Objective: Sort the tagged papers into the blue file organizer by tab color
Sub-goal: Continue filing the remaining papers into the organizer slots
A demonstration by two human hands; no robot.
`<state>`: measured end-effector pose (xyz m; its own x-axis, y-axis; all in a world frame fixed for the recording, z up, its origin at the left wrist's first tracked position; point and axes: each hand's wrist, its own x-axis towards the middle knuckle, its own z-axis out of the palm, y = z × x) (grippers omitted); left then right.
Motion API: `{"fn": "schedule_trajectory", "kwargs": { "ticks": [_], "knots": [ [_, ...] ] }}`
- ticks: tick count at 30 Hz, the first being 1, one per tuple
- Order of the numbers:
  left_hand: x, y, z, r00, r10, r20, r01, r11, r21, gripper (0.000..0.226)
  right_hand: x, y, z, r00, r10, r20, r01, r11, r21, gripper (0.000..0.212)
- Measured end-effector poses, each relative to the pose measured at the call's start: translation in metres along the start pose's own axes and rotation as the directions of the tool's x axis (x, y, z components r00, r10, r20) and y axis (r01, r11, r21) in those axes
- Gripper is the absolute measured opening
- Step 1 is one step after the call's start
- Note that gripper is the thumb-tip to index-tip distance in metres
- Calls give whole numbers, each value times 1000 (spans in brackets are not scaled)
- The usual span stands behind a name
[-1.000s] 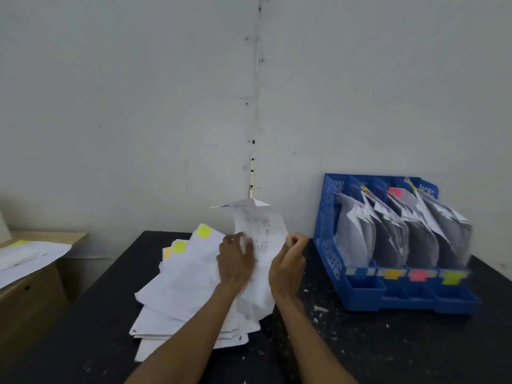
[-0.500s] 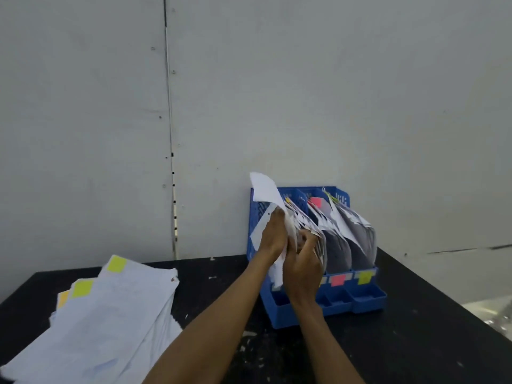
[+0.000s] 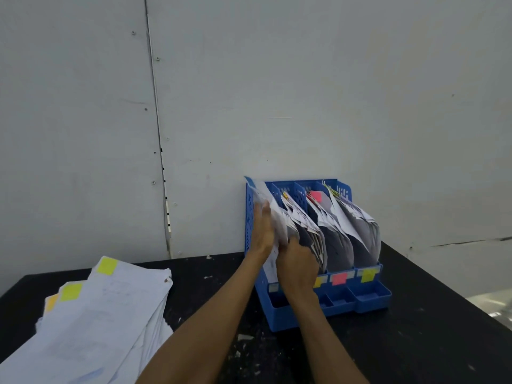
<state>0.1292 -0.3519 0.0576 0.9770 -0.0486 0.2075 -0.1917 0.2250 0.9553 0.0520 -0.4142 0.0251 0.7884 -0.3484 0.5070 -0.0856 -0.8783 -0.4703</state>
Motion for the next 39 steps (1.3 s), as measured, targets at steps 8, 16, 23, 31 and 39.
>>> {"fn": "schedule_trajectory", "kwargs": {
  "ticks": [8,16,23,31,39],
  "knots": [
    [-24,18,-4,969,246,41,-249,960,132,50,-1,10,7,1000,14,15,-12,995,-96,21],
    [-28,20,-19,964,246,98,-262,937,231,50,-3,18,14,994,63,92,-58,996,-62,26],
    [-45,12,-113,962,267,-56,-215,867,451,51,-37,-39,13,976,33,-216,30,959,281,52],
    [-117,-22,-302,890,200,-410,246,548,799,51,-122,-126,77,985,-74,156,22,950,312,19],
    [-182,-12,-401,723,217,-656,634,167,755,35,-187,-199,141,930,-69,361,67,998,19,46]
  ]
}}
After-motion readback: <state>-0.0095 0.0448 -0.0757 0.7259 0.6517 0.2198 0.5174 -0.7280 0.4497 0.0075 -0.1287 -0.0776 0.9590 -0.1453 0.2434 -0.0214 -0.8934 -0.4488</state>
